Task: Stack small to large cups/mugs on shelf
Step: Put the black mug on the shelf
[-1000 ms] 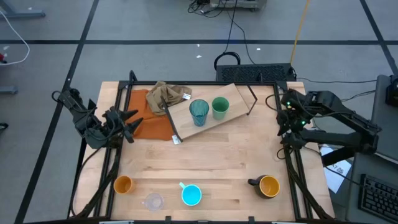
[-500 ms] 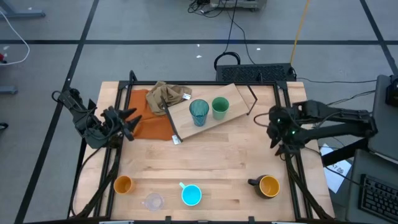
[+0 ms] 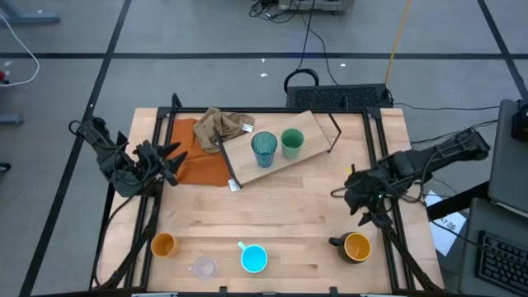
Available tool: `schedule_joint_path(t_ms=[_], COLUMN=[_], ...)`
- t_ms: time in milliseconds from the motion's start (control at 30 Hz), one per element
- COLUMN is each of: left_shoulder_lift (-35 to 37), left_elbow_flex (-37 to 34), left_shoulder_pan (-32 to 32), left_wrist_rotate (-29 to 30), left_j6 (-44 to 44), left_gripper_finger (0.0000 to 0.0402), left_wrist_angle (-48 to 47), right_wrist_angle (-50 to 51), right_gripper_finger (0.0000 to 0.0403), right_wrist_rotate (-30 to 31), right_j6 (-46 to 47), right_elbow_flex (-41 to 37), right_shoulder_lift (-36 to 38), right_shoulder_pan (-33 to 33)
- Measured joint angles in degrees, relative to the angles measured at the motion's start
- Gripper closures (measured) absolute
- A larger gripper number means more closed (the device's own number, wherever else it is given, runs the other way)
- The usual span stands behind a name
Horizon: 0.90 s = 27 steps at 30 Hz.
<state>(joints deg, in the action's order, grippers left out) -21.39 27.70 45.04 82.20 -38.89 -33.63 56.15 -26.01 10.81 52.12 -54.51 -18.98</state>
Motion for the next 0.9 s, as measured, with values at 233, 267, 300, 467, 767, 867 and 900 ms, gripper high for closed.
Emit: schedule_joint_path(t_ms=[233,267,300,467,767,867,900], left_shoulder_lift=[0.0,0.0,0.0,0.0,0.0,0.0,0.0], left_elbow_flex=[0.0,0.0,0.0,0.0,0.0,0.0,0.0], left_shoulder_pan=[0.0,0.0,0.0,0.0,0.0,0.0,0.0], left_wrist_rotate=[-0.8,-1.0,-1.2,-2.6,-4.3,-4.3,-4.3], left_j6=[0.1,0.1,0.1,0.1,-0.9,-0.9,-0.9], left_gripper_finger=[0.0172,0.0172,0.0172,0.0172,0.0172,0.0172,0.0172], left_wrist_angle=[0.0,0.0,0.0,0.0,0.5,0.5,0.5], right_wrist_angle=[-3.4,-4.3,-5.3,-8.2,-8.2,-8.5,-9.0], right_gripper_finger=[0.0202,0.0202,0.0202,0.0202,0.0202,0.0202,0.0202], right_wrist_rotate=[3.5,3.6,3.6,3.7,9.7,9.8,9.7], right_j6=[4.2,5.1,6.1,9.6,12.4,13.4,14.1], right_elbow_flex=[0.0,0.0,0.0,0.0,-1.4,-3.1,-3.8], right_shoulder_lift=[-5.5,-6.2,-7.0,-9.9,-12.6,-12.7,-12.7], right_shoulder_pan=[-6.6,-7.3,-8.0,-12.0,-16.1,-16.1,-16.1])
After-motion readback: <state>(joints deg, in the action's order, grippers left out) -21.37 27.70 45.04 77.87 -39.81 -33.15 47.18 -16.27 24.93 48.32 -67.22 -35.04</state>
